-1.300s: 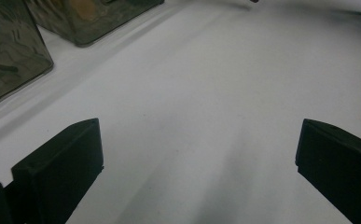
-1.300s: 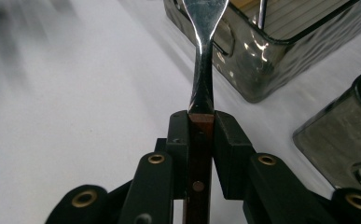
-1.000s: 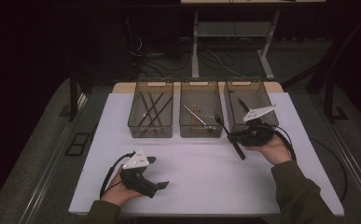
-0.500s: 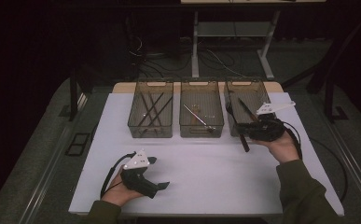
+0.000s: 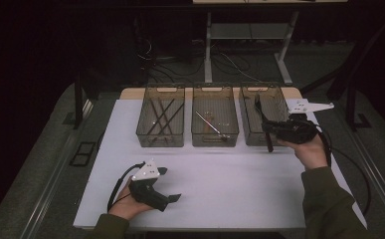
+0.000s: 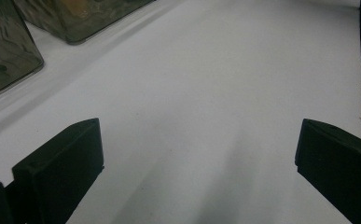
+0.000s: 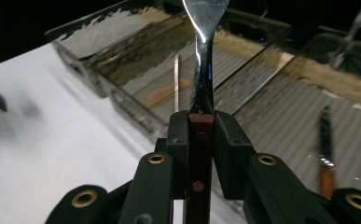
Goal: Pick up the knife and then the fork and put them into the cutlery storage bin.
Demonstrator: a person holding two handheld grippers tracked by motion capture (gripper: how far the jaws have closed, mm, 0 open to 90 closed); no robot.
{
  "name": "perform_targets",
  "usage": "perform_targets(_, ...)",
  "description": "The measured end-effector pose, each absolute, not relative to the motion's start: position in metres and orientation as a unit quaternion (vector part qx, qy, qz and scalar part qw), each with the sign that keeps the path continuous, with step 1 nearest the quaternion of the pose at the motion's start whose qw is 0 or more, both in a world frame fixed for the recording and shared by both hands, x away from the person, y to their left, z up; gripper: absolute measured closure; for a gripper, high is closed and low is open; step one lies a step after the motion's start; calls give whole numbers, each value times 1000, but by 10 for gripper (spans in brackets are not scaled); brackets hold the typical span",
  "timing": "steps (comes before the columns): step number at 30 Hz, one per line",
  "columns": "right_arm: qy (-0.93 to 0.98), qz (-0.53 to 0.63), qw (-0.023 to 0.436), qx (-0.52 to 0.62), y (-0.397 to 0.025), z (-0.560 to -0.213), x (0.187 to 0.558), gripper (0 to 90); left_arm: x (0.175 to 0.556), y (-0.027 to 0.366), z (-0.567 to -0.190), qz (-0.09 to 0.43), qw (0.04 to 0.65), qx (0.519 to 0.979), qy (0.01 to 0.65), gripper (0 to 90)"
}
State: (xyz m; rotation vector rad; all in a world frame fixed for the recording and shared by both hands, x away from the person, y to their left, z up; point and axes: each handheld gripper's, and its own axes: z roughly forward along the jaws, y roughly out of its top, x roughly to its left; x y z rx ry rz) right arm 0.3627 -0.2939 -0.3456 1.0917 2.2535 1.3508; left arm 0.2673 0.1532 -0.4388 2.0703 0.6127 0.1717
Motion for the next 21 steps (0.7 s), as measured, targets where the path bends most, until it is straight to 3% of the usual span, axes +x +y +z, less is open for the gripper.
perform_targets(21, 737, 459, 213, 447, -326, -327, 407, 768, 267, 152, -438, 70, 469, 845, 246, 0)
